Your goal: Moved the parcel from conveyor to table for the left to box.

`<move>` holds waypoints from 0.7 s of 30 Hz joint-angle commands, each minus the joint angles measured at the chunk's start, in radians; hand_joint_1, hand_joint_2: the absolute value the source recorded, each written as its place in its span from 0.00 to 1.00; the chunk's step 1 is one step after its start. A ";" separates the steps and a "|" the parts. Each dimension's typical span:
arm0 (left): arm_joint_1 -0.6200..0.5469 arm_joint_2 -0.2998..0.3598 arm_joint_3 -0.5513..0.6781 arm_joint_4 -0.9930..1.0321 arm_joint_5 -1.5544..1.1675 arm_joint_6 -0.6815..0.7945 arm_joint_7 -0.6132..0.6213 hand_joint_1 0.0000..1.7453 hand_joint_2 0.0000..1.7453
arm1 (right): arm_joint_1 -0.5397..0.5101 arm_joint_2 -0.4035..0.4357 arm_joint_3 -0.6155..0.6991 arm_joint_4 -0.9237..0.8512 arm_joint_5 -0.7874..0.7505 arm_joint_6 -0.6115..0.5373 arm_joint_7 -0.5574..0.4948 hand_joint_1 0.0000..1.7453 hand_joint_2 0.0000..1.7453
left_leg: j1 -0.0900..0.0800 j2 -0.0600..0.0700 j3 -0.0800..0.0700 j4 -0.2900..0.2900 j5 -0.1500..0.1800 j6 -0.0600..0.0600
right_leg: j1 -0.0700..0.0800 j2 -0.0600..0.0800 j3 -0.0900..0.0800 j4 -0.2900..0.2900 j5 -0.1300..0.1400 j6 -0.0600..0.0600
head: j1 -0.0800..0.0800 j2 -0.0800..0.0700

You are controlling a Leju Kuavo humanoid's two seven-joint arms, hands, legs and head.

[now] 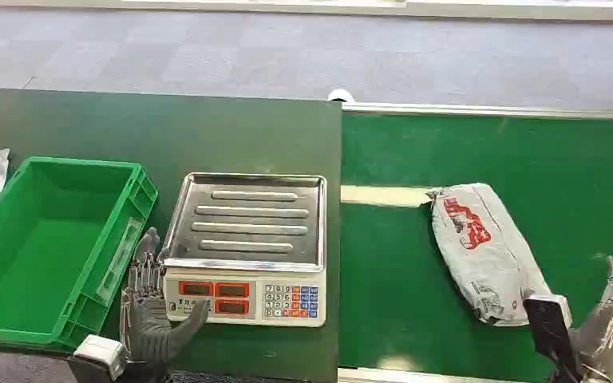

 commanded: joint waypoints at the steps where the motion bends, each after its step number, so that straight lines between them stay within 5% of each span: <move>1: -0.030 0.024 -0.030 0.075 0.025 0.029 0.007 0.00 1.00 | -0.038 -0.039 -0.090 0.026 -0.042 -0.005 0.019 0.00 1.00 | 0.000 0.000 0.001 -0.001 0.000 0.001 | 0.000 -0.001 0.001 -0.001 0.000 -0.002 | 0.000 0.000; 5: -0.063 0.026 -0.033 0.101 0.060 0.025 0.002 0.00 1.00 | -0.078 -0.067 -0.156 0.074 -0.141 0.032 0.018 0.00 1.00 | -0.001 -0.002 0.001 -0.002 0.001 0.002 | 0.000 -0.003 0.001 -0.001 0.001 -0.003 | -0.001 0.000; 12: -0.126 0.037 -0.032 0.154 0.095 0.017 -0.017 0.00 1.00 | -0.395 -0.241 -0.160 0.618 -0.069 0.165 0.062 0.00 1.00 | 0.000 0.004 0.003 -0.002 0.001 0.003 | 0.000 0.003 0.003 -0.003 0.003 -0.001 | 0.000 0.000; 17: -0.125 0.040 -0.034 0.154 0.095 0.016 -0.018 0.00 1.00 | -0.403 -0.233 -0.160 0.641 -0.089 0.205 0.049 0.00 1.00 | -0.001 0.000 0.004 -0.001 0.002 0.002 | -0.001 -0.001 0.004 -0.001 0.002 0.000 | 0.000 0.000; 18: -0.132 0.046 -0.038 0.161 0.096 0.014 -0.019 0.00 1.00 | -0.426 -0.241 -0.150 0.686 -0.119 0.306 0.053 0.00 1.00 | 0.000 -0.001 0.004 -0.002 0.003 0.003 | 0.000 -0.002 0.004 -0.003 0.003 -0.002 | 0.000 0.000; 21: -0.152 0.052 -0.047 0.184 0.108 0.010 -0.028 0.00 1.00 | -0.549 -0.265 -0.071 0.900 -0.041 0.337 0.045 0.00 1.00 | 0.000 0.003 0.005 -0.002 0.002 0.003 | 0.000 0.002 0.005 -0.003 0.004 -0.002 | 0.000 0.000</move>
